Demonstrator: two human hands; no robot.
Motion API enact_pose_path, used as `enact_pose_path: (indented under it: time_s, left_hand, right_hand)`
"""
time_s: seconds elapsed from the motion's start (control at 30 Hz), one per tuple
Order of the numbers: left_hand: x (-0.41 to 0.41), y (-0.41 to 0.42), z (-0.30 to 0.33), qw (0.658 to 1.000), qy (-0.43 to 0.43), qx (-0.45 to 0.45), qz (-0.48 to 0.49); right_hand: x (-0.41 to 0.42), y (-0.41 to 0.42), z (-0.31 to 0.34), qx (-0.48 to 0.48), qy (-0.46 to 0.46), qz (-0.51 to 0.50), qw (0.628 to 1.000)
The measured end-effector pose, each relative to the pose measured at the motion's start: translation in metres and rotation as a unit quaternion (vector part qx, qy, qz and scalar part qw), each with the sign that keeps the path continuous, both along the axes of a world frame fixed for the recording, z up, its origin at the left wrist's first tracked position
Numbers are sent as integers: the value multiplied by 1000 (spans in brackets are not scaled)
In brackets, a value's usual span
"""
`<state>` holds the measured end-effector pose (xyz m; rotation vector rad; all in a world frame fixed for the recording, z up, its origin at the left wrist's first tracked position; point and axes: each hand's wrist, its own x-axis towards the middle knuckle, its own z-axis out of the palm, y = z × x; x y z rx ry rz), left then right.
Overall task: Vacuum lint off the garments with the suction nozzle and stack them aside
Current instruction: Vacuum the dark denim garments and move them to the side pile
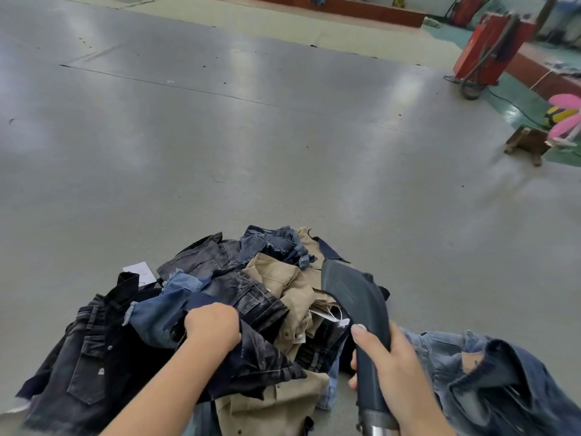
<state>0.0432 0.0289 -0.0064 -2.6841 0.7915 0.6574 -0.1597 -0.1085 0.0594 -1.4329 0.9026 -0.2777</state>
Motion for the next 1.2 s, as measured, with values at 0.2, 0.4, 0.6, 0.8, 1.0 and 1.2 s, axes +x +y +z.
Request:
enact_pose_path:
  time_s: [0.2, 0.4, 0.6, 0.8, 1.0, 1.2]
  left_hand:
    - [16, -20, 67, 880, -191, -429, 76]
    - [44, -26, 120, 784, -114, -520, -320]
    - [-15, -51, -26, 953, 77, -281, -87]
    - [-19, -46, -69, 846, 307, -403, 166]
    - [-19, -36, -26, 826, 361, -426, 74]
    - [-15, -24, 45, 893, 191, -389, -126]
  right_hand:
    - [1, -2, 2, -30, -13, -1, 999]
    - [-8, -11, 20, -18, -44, -56, 997]
    - [-10, -18, 15, -26, -32, -53, 998]
    - [-1, -16, -2, -21, -13, -30, 999]
    - [7, -8, 4, -7, -56, -4, 998]
    - [9, -1, 22, 14, -144, 9, 989]
